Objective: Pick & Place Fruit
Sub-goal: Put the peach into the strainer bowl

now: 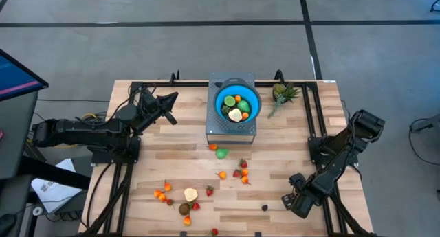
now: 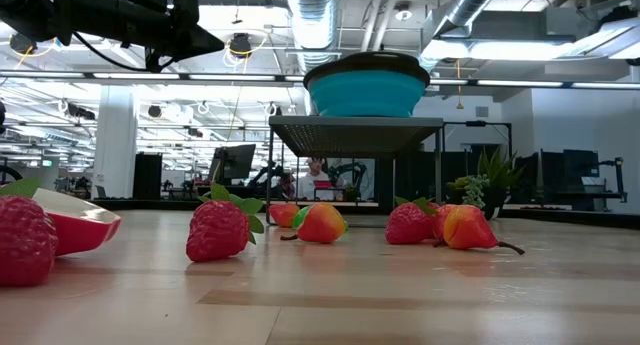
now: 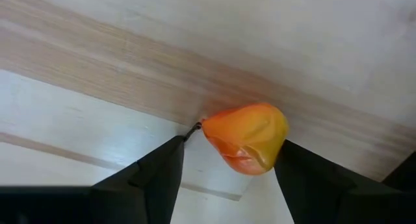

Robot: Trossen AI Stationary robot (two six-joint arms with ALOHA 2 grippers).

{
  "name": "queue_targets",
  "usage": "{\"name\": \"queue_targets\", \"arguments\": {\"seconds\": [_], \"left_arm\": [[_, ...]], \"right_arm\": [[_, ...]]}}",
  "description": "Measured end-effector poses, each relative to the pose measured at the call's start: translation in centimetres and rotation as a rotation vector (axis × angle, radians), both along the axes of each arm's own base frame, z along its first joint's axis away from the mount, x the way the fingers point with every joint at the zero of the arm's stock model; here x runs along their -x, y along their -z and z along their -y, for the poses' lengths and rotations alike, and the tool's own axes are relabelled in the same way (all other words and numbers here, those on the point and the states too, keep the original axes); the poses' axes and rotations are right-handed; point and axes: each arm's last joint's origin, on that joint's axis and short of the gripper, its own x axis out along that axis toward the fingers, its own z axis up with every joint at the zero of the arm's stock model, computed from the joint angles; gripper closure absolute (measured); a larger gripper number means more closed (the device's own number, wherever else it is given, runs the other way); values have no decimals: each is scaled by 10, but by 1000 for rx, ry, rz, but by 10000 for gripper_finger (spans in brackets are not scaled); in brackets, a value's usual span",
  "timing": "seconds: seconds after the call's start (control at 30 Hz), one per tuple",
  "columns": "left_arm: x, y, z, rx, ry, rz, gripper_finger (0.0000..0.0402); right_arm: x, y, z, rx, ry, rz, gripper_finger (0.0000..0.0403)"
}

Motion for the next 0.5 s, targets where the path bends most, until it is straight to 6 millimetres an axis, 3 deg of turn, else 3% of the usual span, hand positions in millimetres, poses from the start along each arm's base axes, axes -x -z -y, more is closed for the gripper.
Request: {"name": "queue_targets", "arguments": {"seconds": [0.5], "left_arm": [[0,0,0,0,0,0,400]], "right_arm": [[-7,0,5,-5,-99,20,168]]}}
